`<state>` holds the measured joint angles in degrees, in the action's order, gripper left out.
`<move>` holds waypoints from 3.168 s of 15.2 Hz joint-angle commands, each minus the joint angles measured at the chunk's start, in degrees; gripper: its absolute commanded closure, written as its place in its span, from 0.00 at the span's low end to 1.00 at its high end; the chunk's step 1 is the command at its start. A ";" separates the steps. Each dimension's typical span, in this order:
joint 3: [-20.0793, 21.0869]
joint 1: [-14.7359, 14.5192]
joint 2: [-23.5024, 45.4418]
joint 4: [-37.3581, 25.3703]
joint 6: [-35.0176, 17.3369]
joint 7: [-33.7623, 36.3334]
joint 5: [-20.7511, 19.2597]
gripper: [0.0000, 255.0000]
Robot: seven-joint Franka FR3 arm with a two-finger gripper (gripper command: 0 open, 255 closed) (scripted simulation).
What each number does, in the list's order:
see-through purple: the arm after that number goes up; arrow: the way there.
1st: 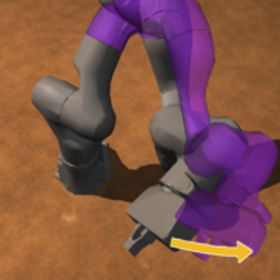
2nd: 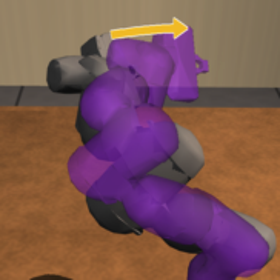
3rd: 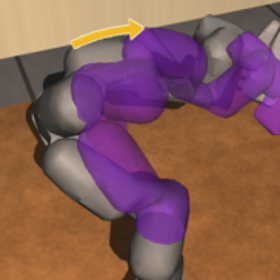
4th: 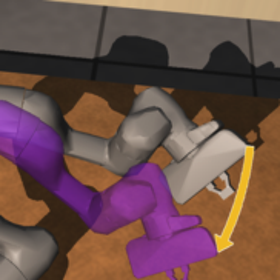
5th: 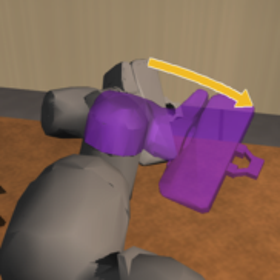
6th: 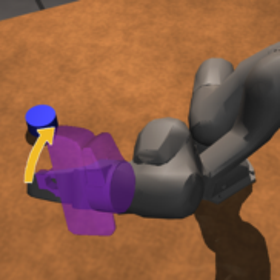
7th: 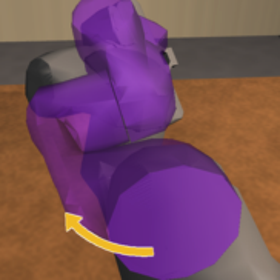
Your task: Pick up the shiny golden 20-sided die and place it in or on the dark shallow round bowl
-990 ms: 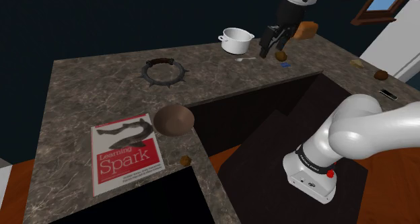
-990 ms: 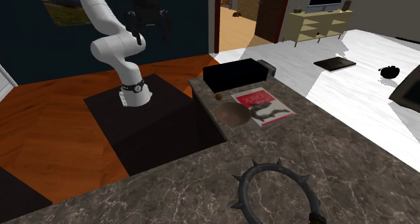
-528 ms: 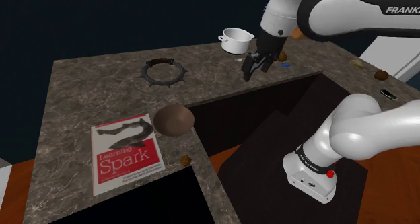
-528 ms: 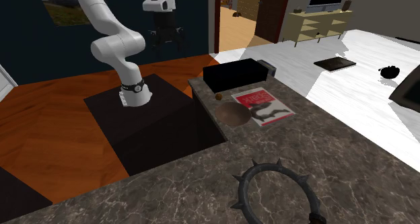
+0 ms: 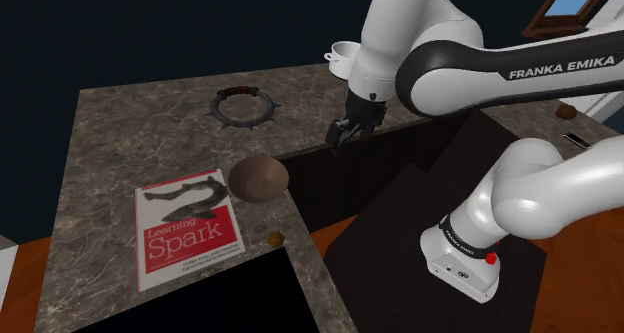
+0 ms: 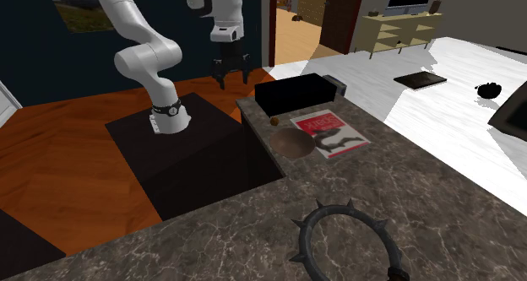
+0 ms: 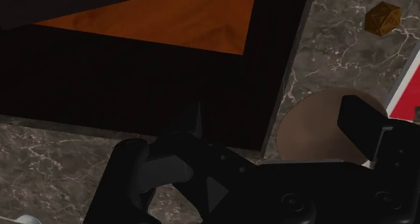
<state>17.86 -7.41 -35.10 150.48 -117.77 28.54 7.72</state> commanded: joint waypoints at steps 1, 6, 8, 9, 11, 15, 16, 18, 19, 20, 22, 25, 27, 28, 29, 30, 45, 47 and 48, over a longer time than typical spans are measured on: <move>2.26 -0.48 3.25 0.59 -3.83 2.46 0.99 0.00; 7.89 -0.81 12.60 0.01 -12.36 8.83 1.75 0.00; 10.17 -0.59 16.90 -0.79 -15.71 11.79 1.12 0.00; 11.29 -0.40 19.16 -1.31 -17.35 13.41 0.53 0.00; 13.48 0.10 23.91 -2.58 -20.50 17.03 -1.35 0.00; 16.83 0.88 34.31 -6.10 -25.97 26.20 -8.47 0.00; 17.16 0.72 37.05 -7.20 -27.06 28.89 -10.93 0.00; 16.94 -0.36 42.56 -9.69 -28.85 34.37 -16.18 0.00; 16.40 -1.31 45.25 -11.07 -29.56 37.01 -18.73 0.00; 15.64 -2.48 47.87 -12.53 -30.16 39.48 -21.12 0.00; 14.22 -4.12 50.66 -13.78 -31.21 41.86 -23.62 0.00; 12.54 -5.35 53.06 -14.00 -33.03 43.70 -26.22 0.00; 11.37 -6.22 54.66 -14.22 -34.21 44.91 -27.92 0.00; 10.76 -6.67 55.46 -14.35 -34.79 45.50 -28.75 0.00; 10.39 -6.96 55.91 -14.44 -35.12 45.82 -29.20 0.00; 10.38 -6.96 55.91 -14.43 -35.12 45.82 -29.19 0.00; 10.39 -6.96 55.90 -14.44 -35.11 45.81 -29.18 1.00; 11.00 -6.50 55.11 -14.29 -34.55 45.24 -28.38 1.00; 11.62 -6.03 54.32 -14.17 -33.96 44.65 -27.56 1.00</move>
<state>28.99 -13.69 19.79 136.29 -152.22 73.54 -20.46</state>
